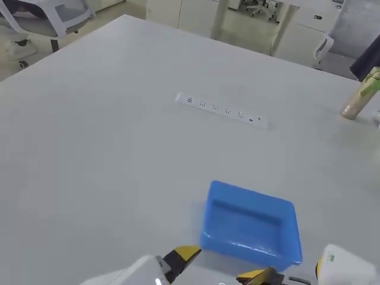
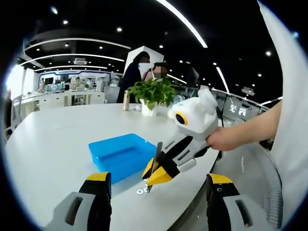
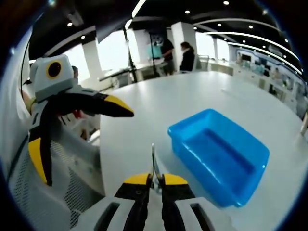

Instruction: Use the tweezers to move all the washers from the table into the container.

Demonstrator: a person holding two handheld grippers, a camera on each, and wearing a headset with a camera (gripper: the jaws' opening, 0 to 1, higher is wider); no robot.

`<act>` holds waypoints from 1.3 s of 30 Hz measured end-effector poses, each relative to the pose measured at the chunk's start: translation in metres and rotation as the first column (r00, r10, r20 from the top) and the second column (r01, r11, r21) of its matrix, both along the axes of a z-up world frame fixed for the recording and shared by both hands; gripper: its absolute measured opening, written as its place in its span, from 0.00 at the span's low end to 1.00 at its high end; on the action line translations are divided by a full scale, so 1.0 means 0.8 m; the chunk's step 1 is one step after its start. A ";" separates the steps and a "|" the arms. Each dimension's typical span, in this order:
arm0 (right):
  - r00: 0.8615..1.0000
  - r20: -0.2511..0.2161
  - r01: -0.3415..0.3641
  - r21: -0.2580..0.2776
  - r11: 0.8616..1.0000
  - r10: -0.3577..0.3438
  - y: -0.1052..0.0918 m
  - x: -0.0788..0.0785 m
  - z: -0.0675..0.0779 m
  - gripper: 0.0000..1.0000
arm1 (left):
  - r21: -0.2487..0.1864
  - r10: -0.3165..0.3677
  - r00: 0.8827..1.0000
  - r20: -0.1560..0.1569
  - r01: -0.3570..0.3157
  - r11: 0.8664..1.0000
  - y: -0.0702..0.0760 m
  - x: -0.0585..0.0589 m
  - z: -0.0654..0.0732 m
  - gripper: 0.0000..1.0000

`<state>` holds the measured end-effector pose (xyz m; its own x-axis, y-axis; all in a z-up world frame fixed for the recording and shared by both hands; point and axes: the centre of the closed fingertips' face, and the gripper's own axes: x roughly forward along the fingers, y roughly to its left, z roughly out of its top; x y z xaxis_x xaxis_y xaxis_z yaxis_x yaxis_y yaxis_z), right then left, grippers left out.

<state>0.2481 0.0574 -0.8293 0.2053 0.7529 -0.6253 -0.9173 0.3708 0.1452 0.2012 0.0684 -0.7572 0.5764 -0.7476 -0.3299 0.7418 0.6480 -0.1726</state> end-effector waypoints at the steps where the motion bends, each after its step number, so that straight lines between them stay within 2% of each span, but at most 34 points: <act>1: 1.000 0.002 -0.002 -0.002 1.000 0.002 0.001 0.000 0.000 0.05 | 0.002 -0.002 1.000 -0.001 0.002 1.000 0.000 -0.001 0.000 0.82; 10: 1.000 0.013 -0.019 -0.027 0.999 0.019 0.003 -0.003 -0.003 0.05 | 0.013 -0.008 1.000 0.006 0.008 1.000 0.000 -0.002 -0.002 0.81; 15: 0.990 0.085 -0.107 -0.103 0.989 0.116 0.008 -0.010 -0.005 0.05 | 0.018 -0.012 1.000 0.012 0.012 1.000 -0.001 -0.002 -0.002 0.81; 21: 0.979 0.131 -0.137 -0.146 0.980 0.156 0.009 -0.014 -0.004 0.03 | 0.027 -0.014 1.000 0.019 0.013 1.000 -0.001 -0.003 -0.003 0.81; 22: 0.981 0.128 -0.130 -0.147 0.981 0.149 0.008 -0.014 -0.004 0.02 | 0.026 -0.013 1.000 0.019 0.013 1.000 -0.001 -0.003 -0.003 0.81; 23: 0.987 0.099 -0.116 -0.127 0.985 0.129 0.008 -0.016 -0.003 0.02 | 0.027 -0.014 1.000 0.020 0.013 1.000 -0.001 -0.003 -0.003 0.81; 24: 0.989 0.091 -0.108 -0.109 0.988 0.118 0.010 -0.016 0.000 0.02 | 0.029 -0.015 1.000 0.022 0.015 0.999 -0.001 -0.003 -0.003 0.81; 30: 0.996 0.065 -0.052 -0.047 0.998 0.055 0.008 -0.010 0.011 0.02 | 0.037 -0.018 0.999 0.026 0.018 0.999 -0.001 -0.004 -0.004 0.80; 33: 0.998 0.038 -0.047 -0.048 0.998 0.049 0.006 -0.009 0.006 0.04 | 0.037 -0.019 1.000 0.024 0.018 0.999 -0.001 -0.004 -0.004 0.80; 36: 0.998 0.039 -0.050 -0.070 0.996 0.053 0.004 -0.009 -0.002 0.05 | 0.041 -0.023 0.999 0.023 0.022 0.999 -0.001 -0.005 -0.005 0.80; 39: 0.999 0.026 -0.041 -0.060 0.997 0.042 0.005 -0.010 -0.001 0.05 | 0.049 -0.025 0.999 0.024 0.024 0.998 -0.001 -0.005 -0.006 0.80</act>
<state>0.2400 0.0611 -0.8297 0.1923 0.7227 -0.6638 -0.9353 0.3397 0.0988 0.1971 0.0677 -0.7620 0.5668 -0.7448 -0.3523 0.7611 0.6370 -0.1223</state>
